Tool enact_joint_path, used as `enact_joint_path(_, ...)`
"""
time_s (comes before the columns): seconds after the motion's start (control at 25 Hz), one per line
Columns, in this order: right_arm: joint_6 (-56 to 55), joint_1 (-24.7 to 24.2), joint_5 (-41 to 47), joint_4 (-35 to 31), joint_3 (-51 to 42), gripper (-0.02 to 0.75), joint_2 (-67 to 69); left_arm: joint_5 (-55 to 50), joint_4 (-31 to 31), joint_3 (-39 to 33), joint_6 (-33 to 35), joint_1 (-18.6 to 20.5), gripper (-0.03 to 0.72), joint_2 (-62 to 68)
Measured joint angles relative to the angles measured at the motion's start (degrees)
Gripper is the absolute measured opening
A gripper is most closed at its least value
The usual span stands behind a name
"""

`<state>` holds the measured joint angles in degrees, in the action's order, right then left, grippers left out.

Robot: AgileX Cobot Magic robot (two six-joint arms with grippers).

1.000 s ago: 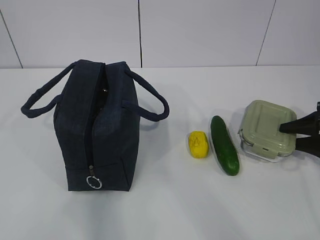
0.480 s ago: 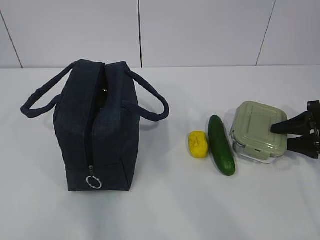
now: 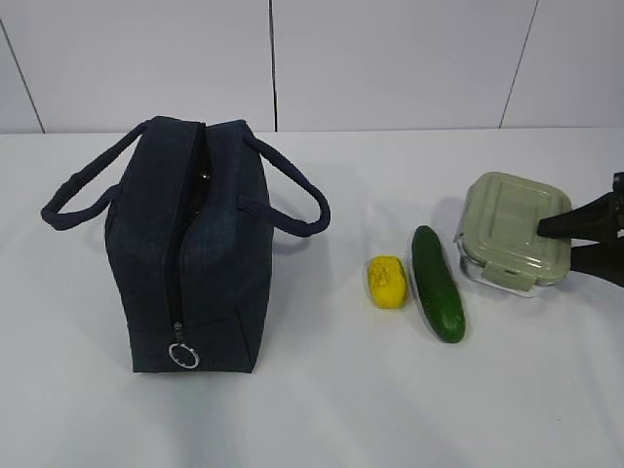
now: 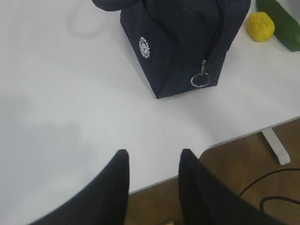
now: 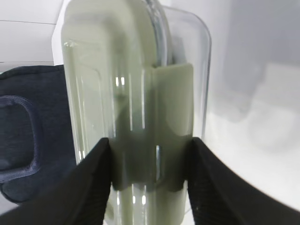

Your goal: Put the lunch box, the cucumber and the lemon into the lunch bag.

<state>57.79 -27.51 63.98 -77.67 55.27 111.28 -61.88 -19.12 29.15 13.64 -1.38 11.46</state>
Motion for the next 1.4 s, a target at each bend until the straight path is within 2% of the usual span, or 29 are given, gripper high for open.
enact_joint_path(0.6,-4.51,0.00,0.39,0.68,-0.21,0.355,-9.65,9.06,-12.38,0.74,0.00,0.00,0.239,15.02)
enact_joint_path(0.8,-5.21,0.55,0.65,0.68,-0.21,0.355,-11.92,10.42,-13.12,3.88,0.00,0.00,0.239,20.18)
enact_joint_path(0.96,-5.98,3.99,0.75,0.41,-0.21,0.355,-12.26,10.42,-13.23,6.73,0.00,0.00,0.239,24.98)
enact_joint_path(1.2,-6.38,9.86,0.96,-3.84,-0.09,0.354,-12.26,10.68,-13.35,11.56,0.00,0.00,0.239,32.00)
enact_joint_path(1.4,-6.43,14.95,0.96,-6.74,1.85,0.354,-12.26,10.91,-15.76,14.56,2.29,0.00,0.241,39.32)
